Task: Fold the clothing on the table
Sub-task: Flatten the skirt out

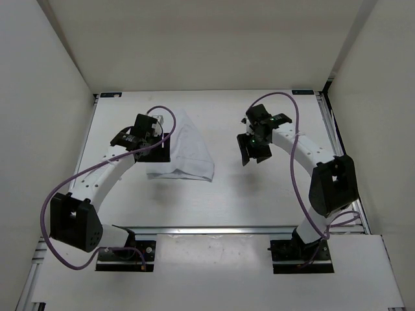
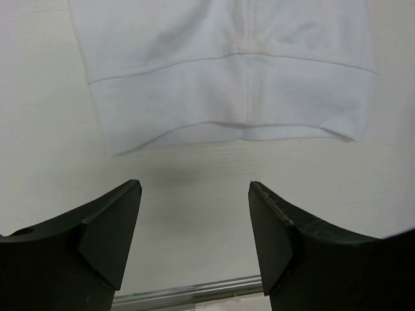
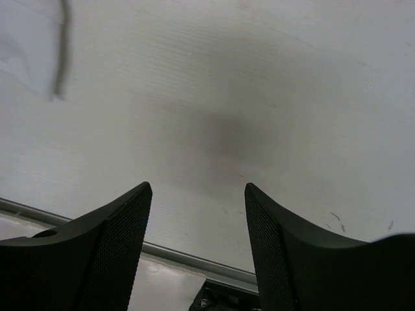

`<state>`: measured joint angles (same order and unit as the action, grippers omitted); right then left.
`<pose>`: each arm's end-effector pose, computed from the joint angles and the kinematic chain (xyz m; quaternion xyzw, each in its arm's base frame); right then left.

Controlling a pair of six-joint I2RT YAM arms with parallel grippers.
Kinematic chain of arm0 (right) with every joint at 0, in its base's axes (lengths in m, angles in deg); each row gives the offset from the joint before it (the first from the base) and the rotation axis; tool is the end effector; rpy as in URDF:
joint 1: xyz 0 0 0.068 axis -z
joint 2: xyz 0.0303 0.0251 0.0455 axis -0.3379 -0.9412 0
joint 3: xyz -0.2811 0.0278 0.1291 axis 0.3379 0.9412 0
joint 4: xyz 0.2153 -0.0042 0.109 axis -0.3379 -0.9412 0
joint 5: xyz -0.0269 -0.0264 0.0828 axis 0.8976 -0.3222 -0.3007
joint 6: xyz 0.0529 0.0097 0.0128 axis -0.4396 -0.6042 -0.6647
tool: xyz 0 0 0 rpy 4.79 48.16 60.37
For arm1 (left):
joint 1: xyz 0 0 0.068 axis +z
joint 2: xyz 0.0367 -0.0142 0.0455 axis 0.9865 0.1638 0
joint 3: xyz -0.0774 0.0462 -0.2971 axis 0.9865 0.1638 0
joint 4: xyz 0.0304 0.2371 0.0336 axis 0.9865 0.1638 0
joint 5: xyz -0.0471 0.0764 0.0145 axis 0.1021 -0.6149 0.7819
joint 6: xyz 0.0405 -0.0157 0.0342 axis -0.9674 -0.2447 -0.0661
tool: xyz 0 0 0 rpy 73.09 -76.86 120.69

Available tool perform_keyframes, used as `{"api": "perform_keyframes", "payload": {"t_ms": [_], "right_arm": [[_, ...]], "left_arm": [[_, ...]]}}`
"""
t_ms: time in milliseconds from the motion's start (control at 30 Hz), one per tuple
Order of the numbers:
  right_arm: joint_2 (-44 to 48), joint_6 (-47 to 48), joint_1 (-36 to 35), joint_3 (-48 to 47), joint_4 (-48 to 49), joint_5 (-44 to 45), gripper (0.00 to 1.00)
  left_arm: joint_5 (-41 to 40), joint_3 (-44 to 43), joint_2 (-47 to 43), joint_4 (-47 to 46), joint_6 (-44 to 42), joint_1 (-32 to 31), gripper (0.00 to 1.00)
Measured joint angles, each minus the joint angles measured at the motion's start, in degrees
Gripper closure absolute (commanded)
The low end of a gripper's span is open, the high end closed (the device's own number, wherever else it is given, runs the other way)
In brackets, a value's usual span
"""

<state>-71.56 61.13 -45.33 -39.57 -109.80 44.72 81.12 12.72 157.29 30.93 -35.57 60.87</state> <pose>0.2939 0.1414 0.2941 -0.1401 0.9736 0.0630 0.1686 0.2330 -0.0816 0.3205 0.0296 0.9641 -0.0570 0.2578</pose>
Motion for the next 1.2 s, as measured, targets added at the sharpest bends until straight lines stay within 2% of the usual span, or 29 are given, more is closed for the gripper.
{"api": "perform_keyframes", "payload": {"t_ms": [200,233,300,333,367,433,633,800,867,1133,1200], "right_arm": [[-5.25,-1.57,-6.47,-9.42,-0.50,-2.27,0.38],[-6.25,-1.66,-7.41,-10.75,-0.57,-2.40,0.37],[-8.02,-1.81,-9.16,-12.81,-0.76,-2.36,0.37],[-8.70,-1.81,-9.86,-13.44,-0.83,-2.32,0.37],[-9.11,-1.79,-10.54,-13.62,-0.87,-2.27,0.37],[-9.35,-1.81,-11.45,-13.60,-1.73,-2.12,0.38],[-7.54,-2.51,-10.43,-8.61,-1.84,-2.71,0.38],[-4.02,-3.67,-7.80,-2.08,-1.68,-3.32,0.38],[-2.16,-4.11,-6.51,0.09,-1.36,-3.82,0.38],[1.40,-5.22,-3.41,2.69,-0.15,-5.18,0.39],[1.40,-5.27,-3.30,2.69,-0.07,-5.29,0.39]], "left_arm": [[8.39,7.72,-4.07,-7.10,0.83,0.81,0.30],[8.85,8.41,-4.15,-7.82,1.20,0.48,0.34],[8.83,8.70,-2.75,-9.55,1.99,-0.76,0.49],[8.79,8.70,-1.57,-10.95,2.58,-1.88,0.51],[8.70,8.72,-0.48,-12.22,2.95,-2.86,0.50],[7.96,8.83,2.08,-14.80,3.52,-5.07,0.35],[2.40,6.43,8.87,-17.25,4.35,-9.18,0.26],[-3.67,3.48,13.20,-17.79,3.58,-9.62,0.28],[-5.18,3.21,14.03,-17.92,3.23,-9.66,0.32],[-6.82,3.26,18.08,-18.14,2.89,-9.94,0.35],[-6.71,3.54,18.38,-18.38,3.13,-10.05,0.38]]}}
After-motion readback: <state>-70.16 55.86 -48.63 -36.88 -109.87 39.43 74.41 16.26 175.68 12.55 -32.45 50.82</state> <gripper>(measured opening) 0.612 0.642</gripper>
